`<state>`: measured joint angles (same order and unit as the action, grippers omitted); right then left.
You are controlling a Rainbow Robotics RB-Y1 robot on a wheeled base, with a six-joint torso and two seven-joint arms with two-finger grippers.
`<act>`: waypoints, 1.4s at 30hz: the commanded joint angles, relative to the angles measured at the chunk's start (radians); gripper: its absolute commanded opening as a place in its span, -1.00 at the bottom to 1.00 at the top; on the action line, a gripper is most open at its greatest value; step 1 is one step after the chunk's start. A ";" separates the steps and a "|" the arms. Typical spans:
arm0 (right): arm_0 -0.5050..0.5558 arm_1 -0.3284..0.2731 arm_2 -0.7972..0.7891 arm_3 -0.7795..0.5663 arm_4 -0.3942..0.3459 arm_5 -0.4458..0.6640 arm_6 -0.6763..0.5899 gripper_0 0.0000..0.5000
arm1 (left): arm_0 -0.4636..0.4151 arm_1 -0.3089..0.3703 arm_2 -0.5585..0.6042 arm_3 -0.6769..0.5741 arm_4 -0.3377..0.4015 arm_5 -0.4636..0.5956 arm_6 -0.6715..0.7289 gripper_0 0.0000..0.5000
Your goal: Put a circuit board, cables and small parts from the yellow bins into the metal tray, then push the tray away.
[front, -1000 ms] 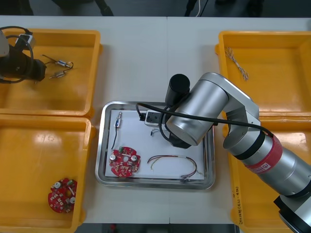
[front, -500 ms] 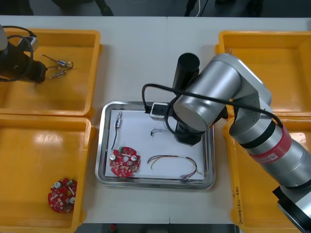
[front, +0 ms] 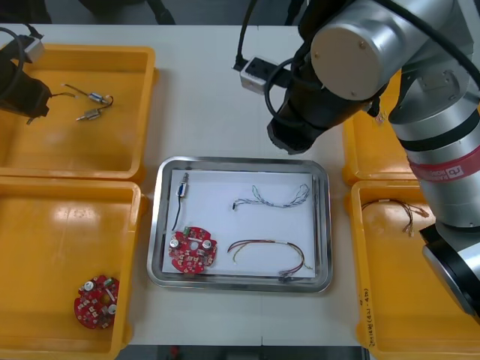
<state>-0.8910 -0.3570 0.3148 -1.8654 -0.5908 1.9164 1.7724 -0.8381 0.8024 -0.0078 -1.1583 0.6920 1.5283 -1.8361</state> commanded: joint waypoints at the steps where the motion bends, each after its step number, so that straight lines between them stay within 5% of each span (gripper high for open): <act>1: -0.046 -0.066 -0.085 -0.032 -0.058 0.004 -0.117 1.00 | 0.053 0.060 0.023 -0.178 -0.028 0.104 0.120 -1.00; 12: -0.005 -0.312 -0.174 -0.035 -0.222 0.004 -0.401 1.00 | 0.136 0.057 0.049 -0.494 0.003 0.297 0.322 -1.00; 21: 0.109 -0.424 -0.336 -0.035 -0.320 0.004 -0.504 1.00 | 0.169 0.012 0.063 -0.687 0.044 0.392 0.499 -1.00; 28: 0.208 -0.471 -0.457 -0.040 -0.319 0.004 -0.515 1.00 | 0.168 -0.037 0.045 -0.817 0.066 0.392 0.666 -1.00; 42: 0.409 -0.510 -0.631 -0.080 -0.293 0.004 -0.528 1.00 | 0.134 -0.091 -0.187 -0.983 0.057 0.392 1.028 -1.00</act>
<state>-0.5356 -0.8237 -0.2530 -1.8814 -0.9015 1.9170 1.2905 -0.6735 0.7377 -0.1308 -2.1074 0.7580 1.9126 -0.9232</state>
